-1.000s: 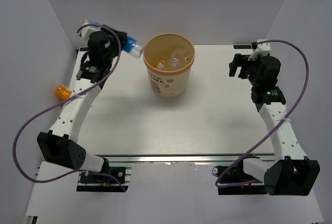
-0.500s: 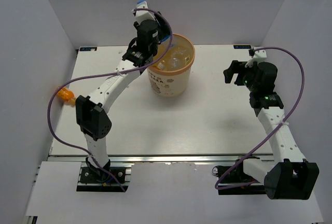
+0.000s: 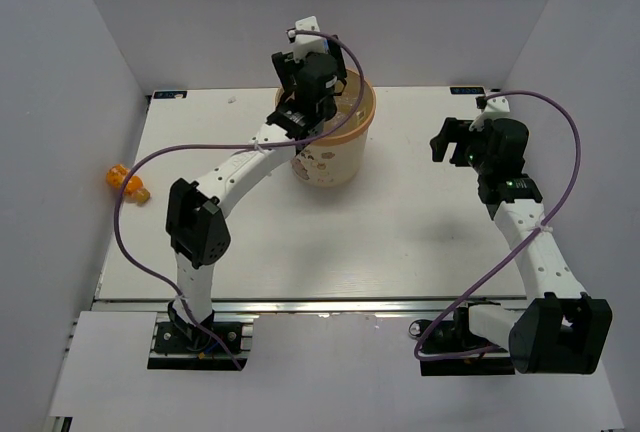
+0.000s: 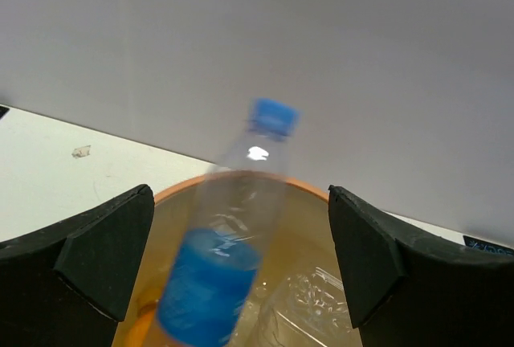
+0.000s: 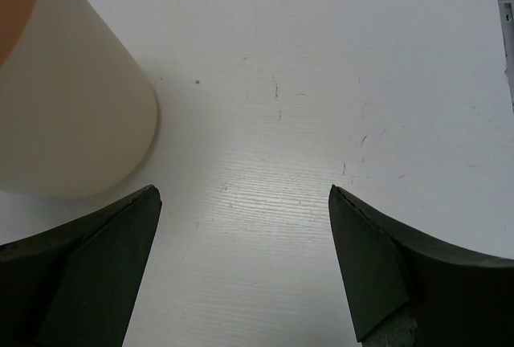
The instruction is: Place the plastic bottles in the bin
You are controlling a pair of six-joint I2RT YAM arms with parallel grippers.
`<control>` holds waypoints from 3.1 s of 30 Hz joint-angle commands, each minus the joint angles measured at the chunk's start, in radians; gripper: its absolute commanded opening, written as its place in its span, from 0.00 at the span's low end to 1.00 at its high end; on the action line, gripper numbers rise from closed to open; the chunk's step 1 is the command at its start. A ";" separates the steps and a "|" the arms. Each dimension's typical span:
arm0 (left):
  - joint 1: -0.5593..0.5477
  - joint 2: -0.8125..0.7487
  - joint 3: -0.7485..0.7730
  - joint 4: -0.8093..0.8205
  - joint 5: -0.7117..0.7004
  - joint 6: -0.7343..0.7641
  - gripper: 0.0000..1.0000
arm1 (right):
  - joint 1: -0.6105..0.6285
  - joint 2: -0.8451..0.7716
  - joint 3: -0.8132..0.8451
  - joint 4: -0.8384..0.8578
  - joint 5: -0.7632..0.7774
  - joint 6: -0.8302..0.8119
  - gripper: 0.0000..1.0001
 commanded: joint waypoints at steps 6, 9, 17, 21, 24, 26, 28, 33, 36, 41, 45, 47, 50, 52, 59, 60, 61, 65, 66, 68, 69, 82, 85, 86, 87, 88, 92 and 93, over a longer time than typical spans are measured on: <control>-0.038 -0.051 0.070 0.011 -0.150 0.100 0.98 | -0.005 -0.014 0.013 0.019 0.002 0.015 0.89; -0.033 -0.112 0.037 0.008 -0.193 0.106 0.98 | -0.005 -0.019 0.012 0.020 0.002 0.015 0.89; 0.241 -0.313 -0.123 -0.367 -0.076 -0.182 0.98 | -0.005 -0.036 0.003 0.028 -0.004 0.015 0.89; 0.485 -0.405 -0.301 -0.533 -0.069 -0.393 0.98 | -0.007 -0.034 -0.002 0.037 -0.019 0.024 0.89; 0.592 -0.451 -0.442 -0.521 0.044 -0.426 0.98 | -0.007 -0.022 0.001 0.038 -0.015 0.029 0.89; 0.625 -0.467 -0.552 -0.494 0.041 -0.428 0.98 | -0.008 -0.013 0.002 0.034 -0.015 0.031 0.89; 0.697 -0.461 -0.614 -0.455 0.038 -0.431 0.98 | -0.008 -0.005 0.004 0.034 -0.008 0.029 0.89; 0.901 -0.435 -0.807 -0.215 0.196 -0.333 0.98 | -0.010 0.013 0.009 0.032 -0.001 0.029 0.89; 0.964 -0.416 -0.876 -0.093 0.198 -0.280 0.98 | -0.010 0.024 0.013 0.031 -0.010 0.029 0.89; 1.009 -0.301 -0.861 -0.050 0.159 -0.230 0.98 | -0.011 0.047 0.022 0.022 -0.021 0.044 0.89; 1.016 -0.192 -0.820 -0.023 0.164 -0.214 0.98 | -0.011 0.056 0.032 0.020 -0.063 0.057 0.89; 1.029 -0.151 -0.812 -0.004 0.193 -0.225 0.98 | -0.011 0.055 0.044 0.005 -0.061 0.058 0.89; 1.044 -0.076 -0.764 -0.007 0.215 -0.236 0.98 | -0.011 0.047 0.053 -0.023 -0.038 0.060 0.89; 1.055 -0.024 -0.715 -0.061 0.218 -0.256 0.95 | -0.011 0.035 0.053 -0.023 -0.028 0.060 0.89; 1.055 -0.120 -0.729 -0.116 0.280 -0.323 0.50 | -0.011 0.012 0.056 -0.029 -0.021 0.063 0.89; 1.043 -0.147 -0.735 -0.118 0.305 -0.322 0.48 | -0.011 0.010 0.055 -0.029 -0.019 0.064 0.89; 1.032 -0.175 -0.743 -0.116 0.322 -0.332 0.47 | -0.011 0.009 0.053 -0.024 -0.022 0.069 0.89; 0.928 -0.310 -0.720 -0.101 0.430 -0.270 0.43 | -0.011 0.004 0.050 -0.024 -0.036 0.072 0.89; 0.864 -0.350 -0.699 -0.125 0.439 -0.256 0.42 | -0.011 0.004 0.050 -0.026 -0.036 0.071 0.89; 0.796 -0.388 -0.643 -0.166 0.480 -0.227 0.41 | -0.011 -0.002 0.047 -0.026 -0.035 0.069 0.89; 0.739 -0.425 -0.594 -0.179 0.520 -0.214 0.41 | -0.011 -0.005 0.045 -0.026 -0.036 0.069 0.89; 0.246 -0.360 -0.241 -0.260 0.681 -0.222 0.48 | -0.011 -0.059 0.001 0.002 -0.062 0.084 0.89; 0.199 -0.330 -0.205 -0.294 0.627 -0.225 0.58 | -0.011 -0.068 -0.005 0.005 -0.054 0.084 0.89; 0.180 -0.326 -0.197 -0.311 0.609 -0.233 0.58 | -0.011 -0.069 -0.005 0.005 -0.053 0.084 0.89; 0.173 -0.320 -0.191 -0.315 0.597 -0.234 0.58 | -0.011 -0.071 -0.007 0.005 -0.054 0.086 0.89; 0.165 -0.315 -0.186 -0.322 0.595 -0.237 0.59 | -0.010 -0.071 -0.007 0.005 -0.054 0.084 0.89; 0.128 -0.303 -0.192 -0.357 0.583 -0.253 0.75 | -0.011 -0.071 -0.004 -0.006 -0.042 0.081 0.89; 0.127 -0.300 -0.192 -0.363 0.574 -0.259 0.78 | -0.011 -0.071 -0.001 -0.006 -0.038 0.081 0.89</control>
